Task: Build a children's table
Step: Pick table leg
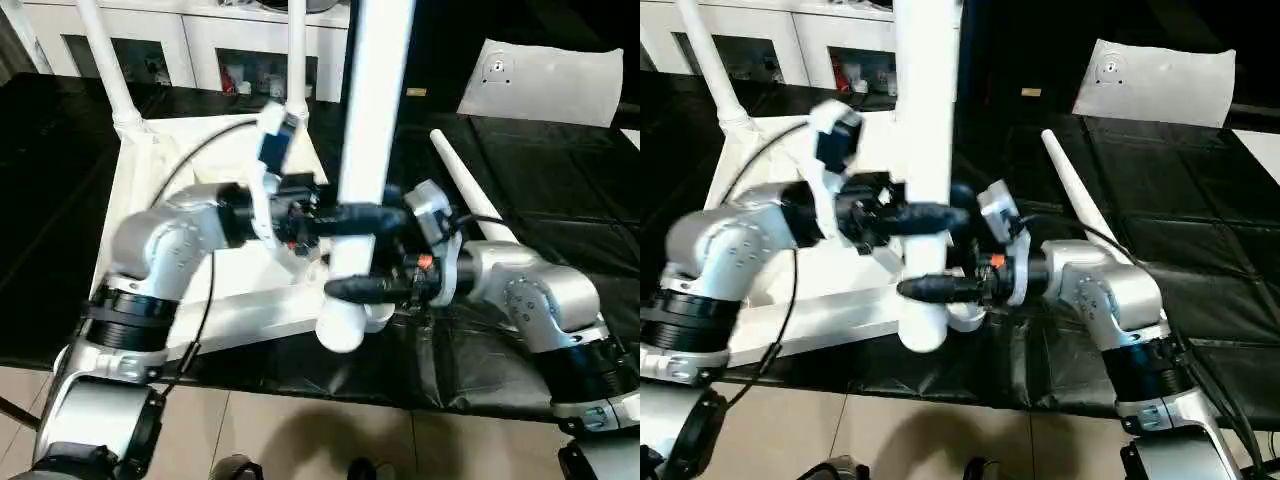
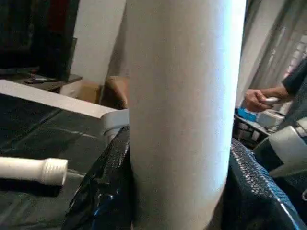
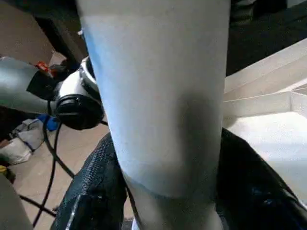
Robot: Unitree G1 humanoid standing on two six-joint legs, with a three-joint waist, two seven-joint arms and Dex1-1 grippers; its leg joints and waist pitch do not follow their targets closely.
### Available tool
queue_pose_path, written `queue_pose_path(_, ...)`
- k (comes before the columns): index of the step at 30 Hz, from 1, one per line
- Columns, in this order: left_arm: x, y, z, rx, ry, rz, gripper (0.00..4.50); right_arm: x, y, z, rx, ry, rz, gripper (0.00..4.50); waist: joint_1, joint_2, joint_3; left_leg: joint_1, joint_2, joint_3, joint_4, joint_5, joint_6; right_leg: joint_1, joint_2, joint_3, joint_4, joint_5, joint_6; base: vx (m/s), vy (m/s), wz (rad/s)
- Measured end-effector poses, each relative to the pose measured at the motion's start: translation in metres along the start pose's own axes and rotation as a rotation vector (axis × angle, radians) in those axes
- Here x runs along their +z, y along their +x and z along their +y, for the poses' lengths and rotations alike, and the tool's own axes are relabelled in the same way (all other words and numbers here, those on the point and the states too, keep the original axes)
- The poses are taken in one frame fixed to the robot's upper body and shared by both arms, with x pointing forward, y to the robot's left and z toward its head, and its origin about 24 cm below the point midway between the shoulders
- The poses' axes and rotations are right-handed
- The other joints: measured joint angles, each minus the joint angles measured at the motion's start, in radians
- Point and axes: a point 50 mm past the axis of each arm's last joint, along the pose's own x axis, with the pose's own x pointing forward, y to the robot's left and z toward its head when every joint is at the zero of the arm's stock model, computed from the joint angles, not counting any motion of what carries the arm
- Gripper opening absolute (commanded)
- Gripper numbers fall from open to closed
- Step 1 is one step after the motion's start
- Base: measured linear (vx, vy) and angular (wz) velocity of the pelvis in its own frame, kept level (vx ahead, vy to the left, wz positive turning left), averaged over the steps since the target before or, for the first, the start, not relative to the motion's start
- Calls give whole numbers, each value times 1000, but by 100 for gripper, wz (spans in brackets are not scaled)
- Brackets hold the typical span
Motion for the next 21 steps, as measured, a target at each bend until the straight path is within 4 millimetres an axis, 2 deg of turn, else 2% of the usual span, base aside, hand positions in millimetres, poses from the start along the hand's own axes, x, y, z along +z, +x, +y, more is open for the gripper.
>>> queue_pose_path(5, 0, 0, 0, -7, -1, 3, 186, 2, 0, 1, 3, -8, 15, 199, 0, 0, 0, 0, 0, 0, 0, 0, 0, 0, 0, 0, 0, 0, 0, 0, 0, 0)
queue_pose_path(14, -1, 0, 2, -2, 3, 10, 186, 1, 0, 1, -2, -9, 25, 196, 0, 0, 0, 0, 0, 0, 0, 0, 0, 0, 0, 0, 0, 0, 0, 0, 0, 0)
queue_pose_path(15, -1, -1, 2, -3, 1, 10, 242, 1, 0, 1, -3, -10, 24, 196, 0, 0, 0, 0, 0, 0, 0, 0, 0, 0, 0, 0, 0, 0, 0, 0, 0, 0)
queue_pose_path(18, 0, -1, 1, 13, 7, 9, 256, 1, 3, 0, -6, -15, 13, 196, 0, 0, 0, 0, 0, 0, 0, 0, 0, 0, 0, -1, 0, 0, 0, 0, 0, 0)
queue_pose_path(21, 2, -1, -1, 51, 38, 13, 292, -2, 9, -2, -34, -32, -13, 192, 0, 1, -1, 0, 0, 0, 0, 0, 0, 0, 0, -1, 0, 0, 0, 0, 0, 0)
